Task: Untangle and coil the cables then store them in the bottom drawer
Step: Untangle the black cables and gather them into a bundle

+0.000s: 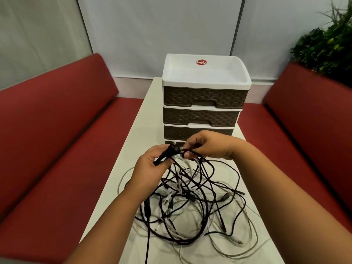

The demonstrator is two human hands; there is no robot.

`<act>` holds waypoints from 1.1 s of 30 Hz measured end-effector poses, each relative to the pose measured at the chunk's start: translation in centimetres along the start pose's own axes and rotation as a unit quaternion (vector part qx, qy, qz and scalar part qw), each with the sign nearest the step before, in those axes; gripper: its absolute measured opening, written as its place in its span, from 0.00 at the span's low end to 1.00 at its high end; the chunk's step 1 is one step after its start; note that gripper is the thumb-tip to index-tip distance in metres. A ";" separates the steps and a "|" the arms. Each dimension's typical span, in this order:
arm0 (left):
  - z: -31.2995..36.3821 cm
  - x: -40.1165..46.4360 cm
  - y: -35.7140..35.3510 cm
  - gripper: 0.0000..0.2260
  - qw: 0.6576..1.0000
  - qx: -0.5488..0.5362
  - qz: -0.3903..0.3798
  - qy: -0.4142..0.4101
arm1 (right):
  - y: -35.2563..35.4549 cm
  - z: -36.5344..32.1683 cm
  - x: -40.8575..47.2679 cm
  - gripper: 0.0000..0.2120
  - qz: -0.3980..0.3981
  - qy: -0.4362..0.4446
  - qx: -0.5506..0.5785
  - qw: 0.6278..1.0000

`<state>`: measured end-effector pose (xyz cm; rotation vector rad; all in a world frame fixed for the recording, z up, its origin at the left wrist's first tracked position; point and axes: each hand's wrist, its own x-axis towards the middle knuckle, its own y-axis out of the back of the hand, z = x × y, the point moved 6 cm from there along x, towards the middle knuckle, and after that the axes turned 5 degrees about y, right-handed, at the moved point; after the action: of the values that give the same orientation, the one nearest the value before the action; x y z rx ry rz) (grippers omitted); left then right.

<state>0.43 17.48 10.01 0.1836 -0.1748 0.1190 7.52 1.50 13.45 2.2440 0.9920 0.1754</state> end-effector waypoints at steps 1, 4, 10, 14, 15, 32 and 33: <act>0.1 0.0 0.2 0.13 1.000 -0.001 0.011 -0.004 | 0.4 -0.3 0.0 0.02 0.028 -0.001 0.000 1.000; -0.1 -0.1 0.9 0.14 0.998 -0.023 0.053 0.012 | 1.7 -1.2 0.0 0.04 0.112 0.009 -0.021 0.993; -1.2 -0.5 0.9 0.11 0.995 0.019 0.054 0.078 | 4.9 -3.5 -0.9 0.04 0.237 0.043 -0.034 0.970; -1.6 -0.7 0.2 0.11 0.993 0.044 0.022 0.108 | 7.0 -6.0 -2.1 0.05 0.310 0.085 -0.044 0.946; -1.7 -0.7 0.1 0.11 0.992 0.052 0.015 0.113 | 7.5 -6.6 -2.3 0.05 0.317 0.099 -0.017 0.943; 0.5 -0.5 -0.1 0.06 0.961 -0.180 -0.004 0.209 | 11.0 -7.5 -2.2 0.09 0.330 0.093 0.664 0.665; 0.8 -0.6 -0.4 0.06 0.950 -0.215 -0.015 0.224 | 11.0 -7.3 -2.1 0.09 0.345 0.097 0.686 0.634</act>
<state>-0.24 16.85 10.56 -0.2778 0.2578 0.0864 10.03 -1.57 26.20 4.0451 0.1009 -0.0876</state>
